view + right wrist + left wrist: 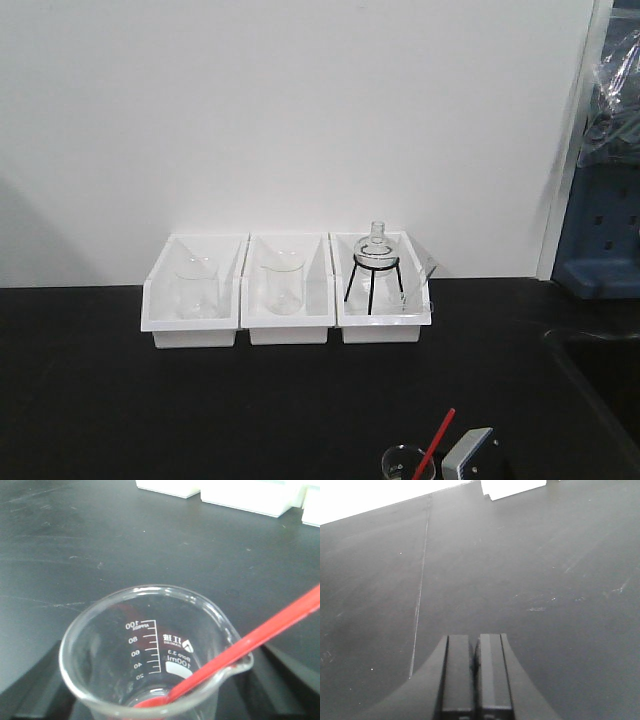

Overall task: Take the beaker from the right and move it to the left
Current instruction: 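Open the right gripper and withdraw it from the beaker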

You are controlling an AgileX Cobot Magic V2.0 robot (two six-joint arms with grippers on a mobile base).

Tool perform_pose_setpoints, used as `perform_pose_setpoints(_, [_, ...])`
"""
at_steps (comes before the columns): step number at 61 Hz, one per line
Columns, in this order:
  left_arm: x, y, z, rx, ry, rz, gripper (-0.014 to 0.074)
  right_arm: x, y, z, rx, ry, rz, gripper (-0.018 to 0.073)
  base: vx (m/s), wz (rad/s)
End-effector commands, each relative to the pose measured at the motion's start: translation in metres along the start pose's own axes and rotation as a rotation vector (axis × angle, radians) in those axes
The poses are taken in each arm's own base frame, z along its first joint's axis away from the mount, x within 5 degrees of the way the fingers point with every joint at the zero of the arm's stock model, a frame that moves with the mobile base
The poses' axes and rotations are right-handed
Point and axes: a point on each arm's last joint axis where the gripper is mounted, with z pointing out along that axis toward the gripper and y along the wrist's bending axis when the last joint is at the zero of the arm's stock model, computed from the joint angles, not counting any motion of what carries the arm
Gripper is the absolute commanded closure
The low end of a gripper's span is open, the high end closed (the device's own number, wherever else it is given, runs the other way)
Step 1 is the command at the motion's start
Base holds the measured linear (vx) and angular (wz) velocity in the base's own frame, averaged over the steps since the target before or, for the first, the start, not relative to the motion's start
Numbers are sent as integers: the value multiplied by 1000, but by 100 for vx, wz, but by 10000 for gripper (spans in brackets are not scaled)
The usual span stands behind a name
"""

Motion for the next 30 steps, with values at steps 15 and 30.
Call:
perform_pose_setpoints(15, [-2, -1, 2, -4, -64, 2, 603, -30, 2, -21, 76, -55, -39, -98, 0, 0])
perform_pose_setpoints(30, [-2, -1, 2, -4, -64, 2, 603, -32, 8, -59, 185, -69, 26, -80, 0, 0])
